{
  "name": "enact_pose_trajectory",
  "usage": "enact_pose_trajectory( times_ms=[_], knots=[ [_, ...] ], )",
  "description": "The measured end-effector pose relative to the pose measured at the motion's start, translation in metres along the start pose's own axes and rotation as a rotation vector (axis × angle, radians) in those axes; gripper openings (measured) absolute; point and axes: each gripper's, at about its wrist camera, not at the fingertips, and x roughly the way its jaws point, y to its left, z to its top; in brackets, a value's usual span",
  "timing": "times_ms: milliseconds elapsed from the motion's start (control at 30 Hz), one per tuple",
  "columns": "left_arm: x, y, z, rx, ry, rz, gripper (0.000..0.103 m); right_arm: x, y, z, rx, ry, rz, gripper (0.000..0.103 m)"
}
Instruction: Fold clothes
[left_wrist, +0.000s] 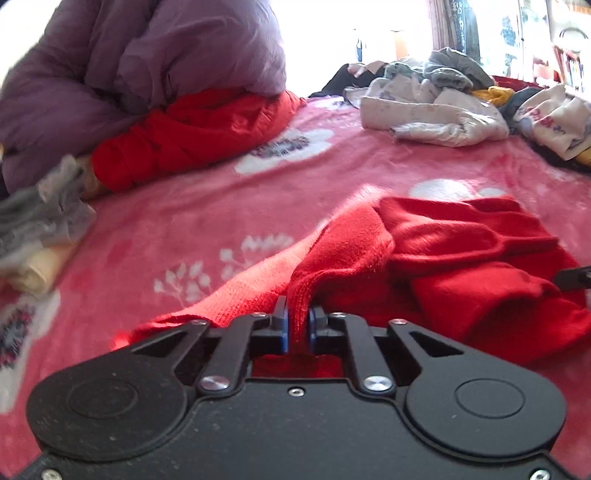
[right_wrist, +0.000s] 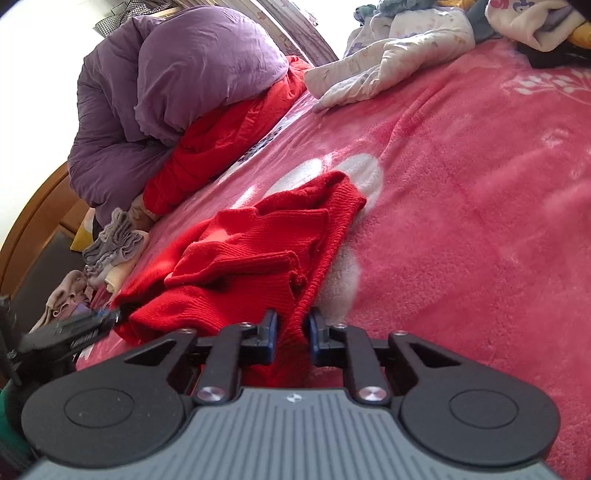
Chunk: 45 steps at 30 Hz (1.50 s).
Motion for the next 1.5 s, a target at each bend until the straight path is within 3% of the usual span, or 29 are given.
enact_pose_trajectory(
  times_ms=[433,633,833,1033,1100,1133,1167,1200,1300,1500],
  knots=[
    [0.049,0.011,0.079,0.111,-0.068,0.041,0.007,-0.005,0.029,-0.021,-0.070,0.093,0.075,0.014],
    [0.067,-0.006,0.105,0.176,-0.094,-0.007,0.007,-0.002,0.068,-0.048,-0.153,0.163,0.139,0.012],
    [0.075,-0.046,0.130,0.306,-0.148,-0.076,0.007,0.021,0.102,-0.066,-0.280,0.233,0.223,0.012],
    [0.080,-0.076,0.136,0.390,-0.166,-0.128,0.008,0.039,0.121,-0.077,-0.345,0.269,0.276,0.013],
    [0.083,-0.080,0.135,0.405,-0.154,-0.135,0.012,0.039,0.122,-0.078,-0.348,0.281,0.286,0.017],
    [0.084,-0.082,0.133,0.412,-0.151,-0.131,0.024,0.039,0.122,-0.077,-0.347,0.282,0.289,0.019],
    [0.082,-0.080,0.133,0.406,-0.152,-0.131,0.044,0.038,0.122,-0.076,-0.345,0.285,0.294,0.021],
    [0.080,-0.078,0.132,0.399,-0.153,-0.131,0.052,0.034,0.123,-0.077,-0.345,0.284,0.302,0.026],
    [0.071,-0.065,0.130,0.364,-0.145,-0.130,0.054,0.025,0.128,-0.080,-0.368,0.286,0.321,0.038],
    [0.036,-0.022,0.117,0.188,-0.133,-0.106,0.054,-0.001,0.138,-0.080,-0.466,0.257,0.350,0.039]
  ],
)
